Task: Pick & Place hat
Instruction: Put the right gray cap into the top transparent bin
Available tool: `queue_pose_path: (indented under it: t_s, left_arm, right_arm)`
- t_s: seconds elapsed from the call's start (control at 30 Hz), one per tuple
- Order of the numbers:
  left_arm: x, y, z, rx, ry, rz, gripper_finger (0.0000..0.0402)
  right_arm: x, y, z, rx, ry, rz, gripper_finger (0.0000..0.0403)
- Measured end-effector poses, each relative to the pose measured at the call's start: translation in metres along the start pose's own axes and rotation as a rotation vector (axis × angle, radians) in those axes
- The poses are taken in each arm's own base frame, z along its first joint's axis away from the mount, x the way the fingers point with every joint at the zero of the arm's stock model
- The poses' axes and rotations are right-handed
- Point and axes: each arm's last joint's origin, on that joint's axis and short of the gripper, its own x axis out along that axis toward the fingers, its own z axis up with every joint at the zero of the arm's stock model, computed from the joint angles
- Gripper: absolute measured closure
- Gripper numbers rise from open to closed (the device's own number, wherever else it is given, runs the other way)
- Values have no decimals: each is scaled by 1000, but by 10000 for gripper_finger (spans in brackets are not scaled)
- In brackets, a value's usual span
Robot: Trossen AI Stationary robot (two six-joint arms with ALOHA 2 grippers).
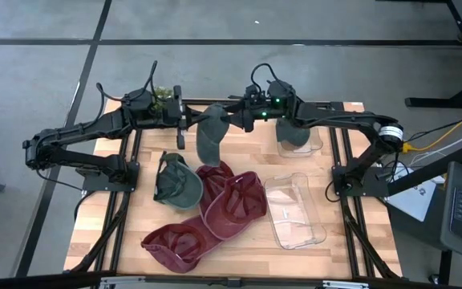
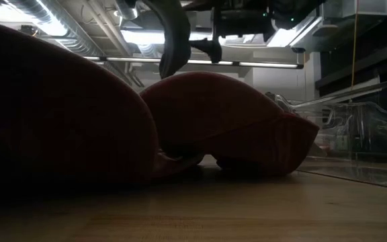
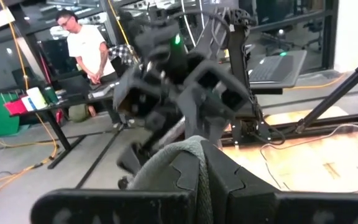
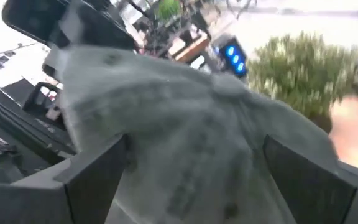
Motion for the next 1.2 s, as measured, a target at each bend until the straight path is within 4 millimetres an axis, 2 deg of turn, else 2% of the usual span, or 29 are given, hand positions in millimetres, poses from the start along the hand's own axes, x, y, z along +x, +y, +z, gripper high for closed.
queue_pose_path:
  t_s: [0.33, 0.47, 0.87, 1.2]
  left_arm:
    - [-6, 1, 2, 54, 8, 40, 398]
    - [-9, 1, 1, 66, 33, 69, 398]
    - [-7, 3, 6, 59, -24, 89, 398]
    - [13, 2, 3, 57, -61, 93, 398]
  right_arm:
    - [-5, -20, 6, 188, -6, -36, 27]
    - [-8, -24, 8, 197, -3, -40, 27]
    - [-5, -12, 14, 130, -61, 59, 27]
    - [-4, -9, 14, 136, -56, 84, 27]
